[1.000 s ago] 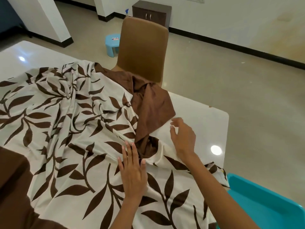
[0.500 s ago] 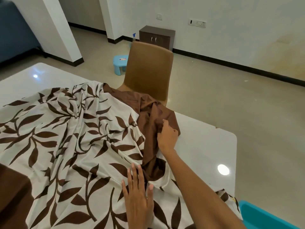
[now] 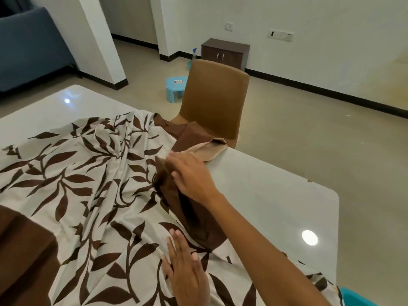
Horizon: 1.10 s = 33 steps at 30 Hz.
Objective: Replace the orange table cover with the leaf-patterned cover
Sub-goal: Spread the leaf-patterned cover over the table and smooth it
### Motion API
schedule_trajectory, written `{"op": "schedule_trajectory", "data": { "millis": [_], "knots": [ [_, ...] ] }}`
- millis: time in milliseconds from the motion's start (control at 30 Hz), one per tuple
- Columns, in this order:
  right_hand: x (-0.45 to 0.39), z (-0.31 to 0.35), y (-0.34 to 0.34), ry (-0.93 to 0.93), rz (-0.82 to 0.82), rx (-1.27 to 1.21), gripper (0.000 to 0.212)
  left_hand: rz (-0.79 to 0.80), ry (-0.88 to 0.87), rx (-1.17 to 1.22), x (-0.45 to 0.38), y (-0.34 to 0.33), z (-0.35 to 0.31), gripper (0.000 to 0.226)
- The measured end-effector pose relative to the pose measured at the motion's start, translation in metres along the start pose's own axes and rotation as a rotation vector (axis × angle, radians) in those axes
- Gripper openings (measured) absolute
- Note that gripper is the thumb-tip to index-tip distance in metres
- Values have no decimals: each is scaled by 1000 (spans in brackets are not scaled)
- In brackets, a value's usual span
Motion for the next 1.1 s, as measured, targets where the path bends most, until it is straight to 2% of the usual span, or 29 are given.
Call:
{"op": "schedule_trajectory", "data": {
  "millis": [33,67,100,133,200,267,333,400,600,733,800,867,933,1000,1100],
  "knots": [
    [6,-29,7,-206,-63,-64,39,3,-12,1,-1,-1,-2,52],
    [13,-61,5,-411,-56,-77,36,11,-23,3,-1,-2,-3,53],
    [20,-83,-2,-535,23,-38,36,25,-32,0,-1,-4,-4,54],
    [26,-93,-14,-533,122,31,38,42,-41,-10,0,-5,-4,55],
    [37,-89,-38,-355,302,166,48,83,-55,-41,0,-7,-5,57],
    [51,-86,-51,-251,381,272,65,129,-56,-79,-1,-11,-5,58],
    [57,-97,-52,-271,344,337,82,154,-60,-115,-1,-13,-4,59],
    [62,-109,-43,-285,281,397,89,166,-64,-140,-1,-14,-4,60],
    [94,-153,-6,-341,118,523,67,190,-95,-167,2,-16,-3,63],
    [75,-127,14,-470,-84,282,59,178,-82,-176,4,-17,-4,64],
    [56,-103,4,-384,17,214,55,189,-81,-173,4,-18,-4,64],
    [53,-87,-15,-237,159,312,53,215,-90,-177,4,-19,-4,64],
    [62,-100,-25,-224,262,397,62,234,-90,-197,3,-18,-4,65],
    [74,-124,-15,-253,205,422,81,235,-90,-212,2,-17,-4,66],
    [91,-167,22,-330,74,499,78,232,-93,-218,3,-17,-3,68]
  ]
}}
Point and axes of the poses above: each hand's wrist, its own x-axis away from the middle knuckle, its own y-axis out of the back of the hand, z = x × y, the point moved 8 cm from there along -x, towards the middle knuckle, and after that the axes turned 14 degrees about -y, right-handed, at the moved point
